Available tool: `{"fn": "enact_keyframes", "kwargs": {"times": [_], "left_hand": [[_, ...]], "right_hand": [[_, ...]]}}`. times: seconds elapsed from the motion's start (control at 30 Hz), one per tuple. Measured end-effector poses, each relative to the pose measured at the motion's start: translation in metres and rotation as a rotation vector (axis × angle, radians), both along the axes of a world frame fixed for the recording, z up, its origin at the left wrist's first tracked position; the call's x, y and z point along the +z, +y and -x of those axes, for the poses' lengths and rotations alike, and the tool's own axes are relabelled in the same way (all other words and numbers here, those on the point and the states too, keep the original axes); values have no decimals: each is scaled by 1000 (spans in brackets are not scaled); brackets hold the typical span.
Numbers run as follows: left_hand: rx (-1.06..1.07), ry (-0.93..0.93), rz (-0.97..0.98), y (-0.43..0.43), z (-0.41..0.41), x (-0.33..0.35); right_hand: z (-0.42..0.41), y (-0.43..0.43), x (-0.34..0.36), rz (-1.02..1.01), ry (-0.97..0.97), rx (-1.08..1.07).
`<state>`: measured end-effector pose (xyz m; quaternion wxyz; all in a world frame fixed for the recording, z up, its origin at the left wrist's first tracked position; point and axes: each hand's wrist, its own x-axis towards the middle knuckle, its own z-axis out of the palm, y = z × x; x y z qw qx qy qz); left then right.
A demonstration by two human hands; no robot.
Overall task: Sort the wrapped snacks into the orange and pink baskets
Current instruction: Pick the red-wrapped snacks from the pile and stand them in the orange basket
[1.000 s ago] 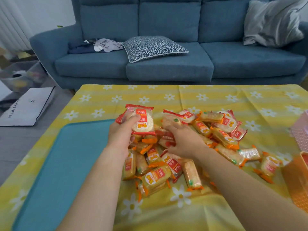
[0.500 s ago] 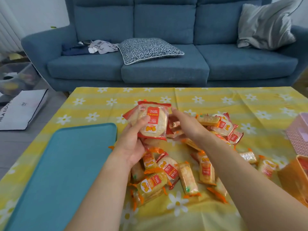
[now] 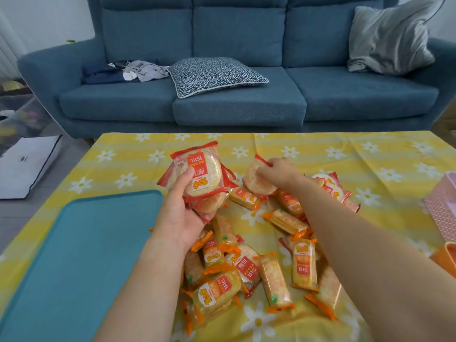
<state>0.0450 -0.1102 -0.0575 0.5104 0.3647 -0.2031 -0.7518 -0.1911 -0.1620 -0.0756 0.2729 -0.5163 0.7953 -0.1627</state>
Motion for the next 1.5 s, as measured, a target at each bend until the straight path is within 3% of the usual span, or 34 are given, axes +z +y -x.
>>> {"fn": "enact_keyframes", "kwargs": {"times": [0.1,0.33,0.4,0.57,0.7,0.87,0.97,1.1,1.17,1.23,1.3,1.37,1.5], "left_hand": [[-23,-20,2,0,2,-2],[-57,-93,22,1,2,-1],[-82,-99,45,5,5,3],[-229,-195,209,38,41,17],[-365,-175,287,92,93,22],[-373,-178,361,165,178,22],[-391,-249,374,204,238,23],[-550,-367,435,241,306,23],[-626,-691,581,248,327,19],[-593,-1057,786,251,337,7],[-519,-1079,912,254,331,-8],[-505,-1015,1031,258,324,-18],[-538,-1081,1178,261,319,-31]], "right_hand": [[7,-9,-5,-180,56,59],[2,-1,-4,-129,-40,126],[3,17,5,18,-115,75],[10,101,34,417,-651,-357],[26,193,56,606,-843,-543],[62,293,76,789,-554,-442],[103,340,77,793,-319,-510],[162,384,73,794,-271,-661],[192,397,62,689,-271,-690],[217,406,46,438,-189,-680],[232,413,34,287,-107,-688],[241,417,35,269,-61,-700],[245,423,38,218,46,-670]]}}
